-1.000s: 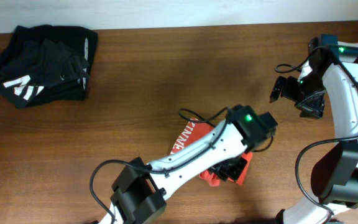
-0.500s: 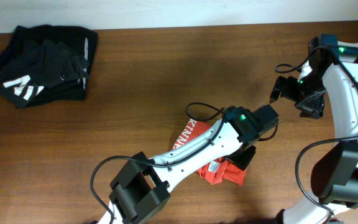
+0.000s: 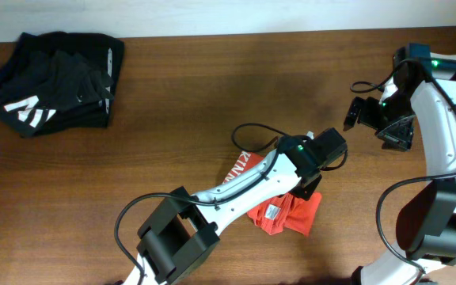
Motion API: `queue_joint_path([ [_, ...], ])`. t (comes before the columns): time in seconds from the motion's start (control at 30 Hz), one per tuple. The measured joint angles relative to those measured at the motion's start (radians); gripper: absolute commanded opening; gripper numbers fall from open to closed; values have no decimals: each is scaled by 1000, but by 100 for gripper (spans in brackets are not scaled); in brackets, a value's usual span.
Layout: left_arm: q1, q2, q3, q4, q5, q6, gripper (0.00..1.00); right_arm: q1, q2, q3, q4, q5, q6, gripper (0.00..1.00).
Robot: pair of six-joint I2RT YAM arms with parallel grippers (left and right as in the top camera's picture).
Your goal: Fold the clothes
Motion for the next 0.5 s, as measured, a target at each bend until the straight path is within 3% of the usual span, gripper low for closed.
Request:
queue_joint_path([
  [0.5,-1,49,78,127,84,-1,0,0,0,0,0,0,0,99],
])
